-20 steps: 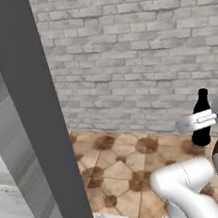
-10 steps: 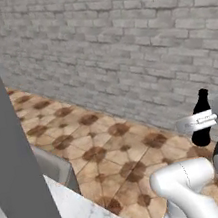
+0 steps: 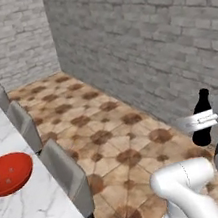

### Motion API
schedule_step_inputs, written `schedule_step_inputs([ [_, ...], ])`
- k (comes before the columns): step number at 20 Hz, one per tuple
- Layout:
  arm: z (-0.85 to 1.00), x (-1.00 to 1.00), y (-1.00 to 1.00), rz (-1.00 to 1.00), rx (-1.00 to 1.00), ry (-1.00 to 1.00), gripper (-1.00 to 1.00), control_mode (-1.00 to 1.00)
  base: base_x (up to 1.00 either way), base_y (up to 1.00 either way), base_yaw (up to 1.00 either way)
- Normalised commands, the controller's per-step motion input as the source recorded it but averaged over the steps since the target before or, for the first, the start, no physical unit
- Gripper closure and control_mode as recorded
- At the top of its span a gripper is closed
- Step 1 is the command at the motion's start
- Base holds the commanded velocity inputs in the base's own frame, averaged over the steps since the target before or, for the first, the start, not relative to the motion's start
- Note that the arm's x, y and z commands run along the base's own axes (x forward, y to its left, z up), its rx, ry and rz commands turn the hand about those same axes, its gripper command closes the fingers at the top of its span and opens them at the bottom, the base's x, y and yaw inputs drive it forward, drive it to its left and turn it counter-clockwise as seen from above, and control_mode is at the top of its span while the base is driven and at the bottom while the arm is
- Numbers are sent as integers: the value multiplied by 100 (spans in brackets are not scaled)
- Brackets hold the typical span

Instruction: Open the fridge, grab two sodas, and place both sodas inside the bowl with ice on the dining counter.

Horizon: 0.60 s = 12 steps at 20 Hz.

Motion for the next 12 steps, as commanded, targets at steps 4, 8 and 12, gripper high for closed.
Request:
schedule_step_inputs([
  [4, 0, 0, 0, 0, 0, 0, 100, 100, 74, -32, 51],
  [8, 0, 0, 0, 0, 0, 0, 100, 100, 72, -32, 52],
  [12, 0, 0, 0, 0, 0, 0, 100, 100, 66, -32, 52],
])
